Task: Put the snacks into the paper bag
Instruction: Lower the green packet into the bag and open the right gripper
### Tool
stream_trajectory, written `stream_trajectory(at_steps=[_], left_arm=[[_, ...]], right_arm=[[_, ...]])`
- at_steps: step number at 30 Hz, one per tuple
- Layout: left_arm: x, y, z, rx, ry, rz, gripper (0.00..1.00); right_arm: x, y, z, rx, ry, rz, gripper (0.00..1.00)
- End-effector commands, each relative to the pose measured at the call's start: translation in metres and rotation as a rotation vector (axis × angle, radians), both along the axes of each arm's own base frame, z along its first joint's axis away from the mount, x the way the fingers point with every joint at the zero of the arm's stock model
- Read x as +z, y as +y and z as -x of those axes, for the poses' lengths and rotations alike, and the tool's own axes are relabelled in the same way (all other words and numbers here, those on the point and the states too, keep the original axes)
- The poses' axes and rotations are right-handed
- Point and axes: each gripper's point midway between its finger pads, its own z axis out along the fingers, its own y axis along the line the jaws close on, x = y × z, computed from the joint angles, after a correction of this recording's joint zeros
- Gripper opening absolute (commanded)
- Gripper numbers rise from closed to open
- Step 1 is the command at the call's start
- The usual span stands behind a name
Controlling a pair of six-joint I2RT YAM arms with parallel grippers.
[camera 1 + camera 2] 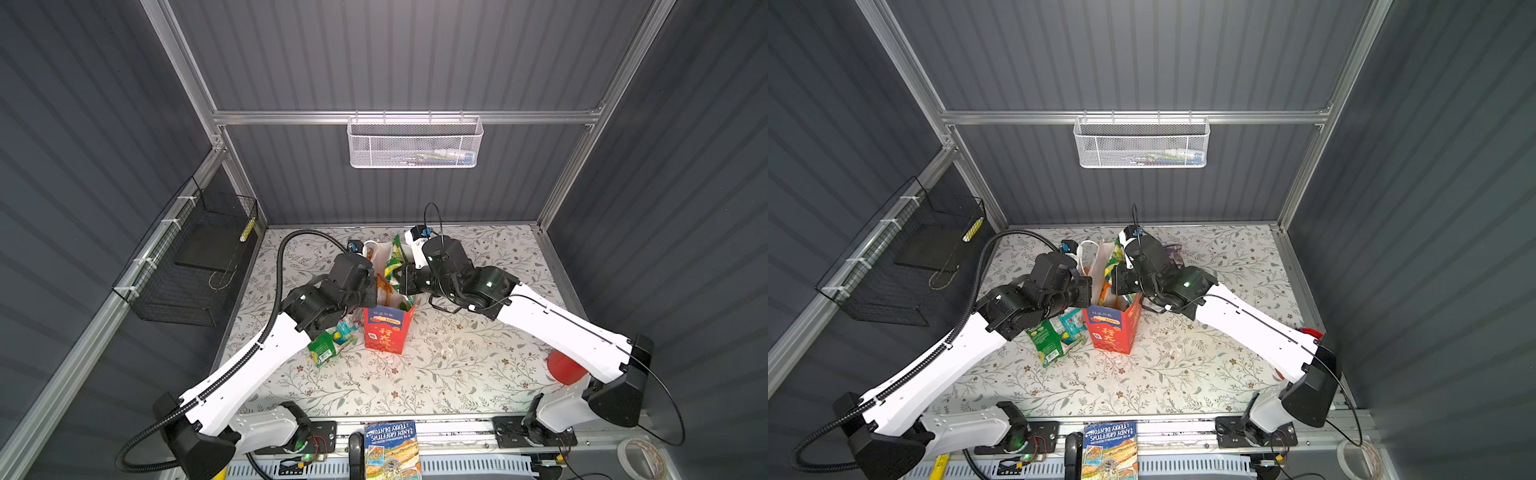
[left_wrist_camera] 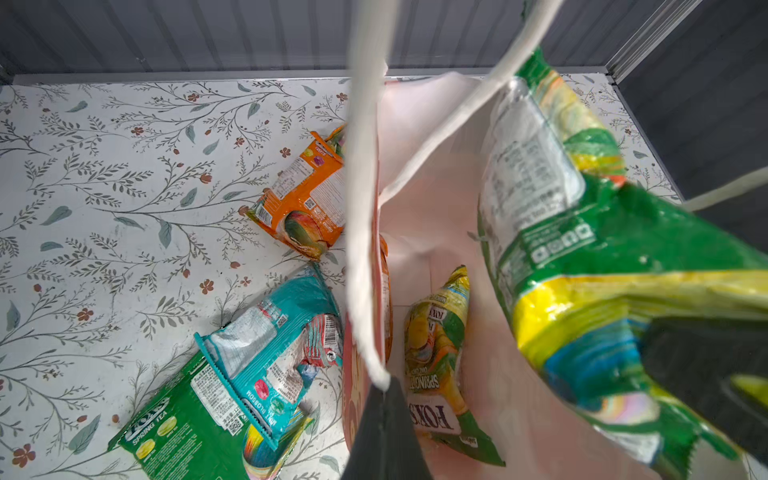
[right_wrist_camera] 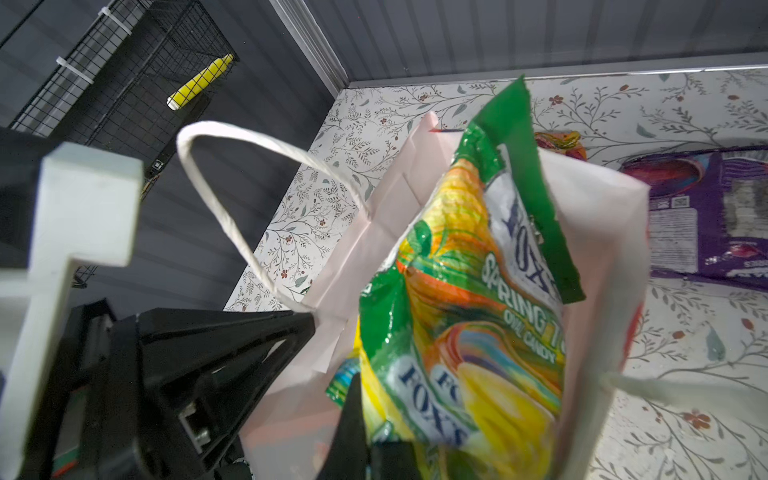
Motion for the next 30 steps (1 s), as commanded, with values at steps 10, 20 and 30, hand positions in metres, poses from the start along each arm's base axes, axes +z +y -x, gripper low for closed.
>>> stream_trajectory(at_steps=[10,20,30], left_arm=[[0.017,0.004,-0.002,0.006,-0.057,0.013,0.00],[0.017,0.005,-0.003,0.011,-0.059,0.011,0.00],[0.016,0.005,-0.004,0.010,-0.058,0.007,0.00]], right_arm=[[0.000,0.005,-0.006,0.007,0.002,-0.042,0.10],[0.009,0.001,0.002,0.023,-0.004,-0.067,0.18],[0.043,-0.005,0.015,0.084,-0.073,-0.083,0.34]])
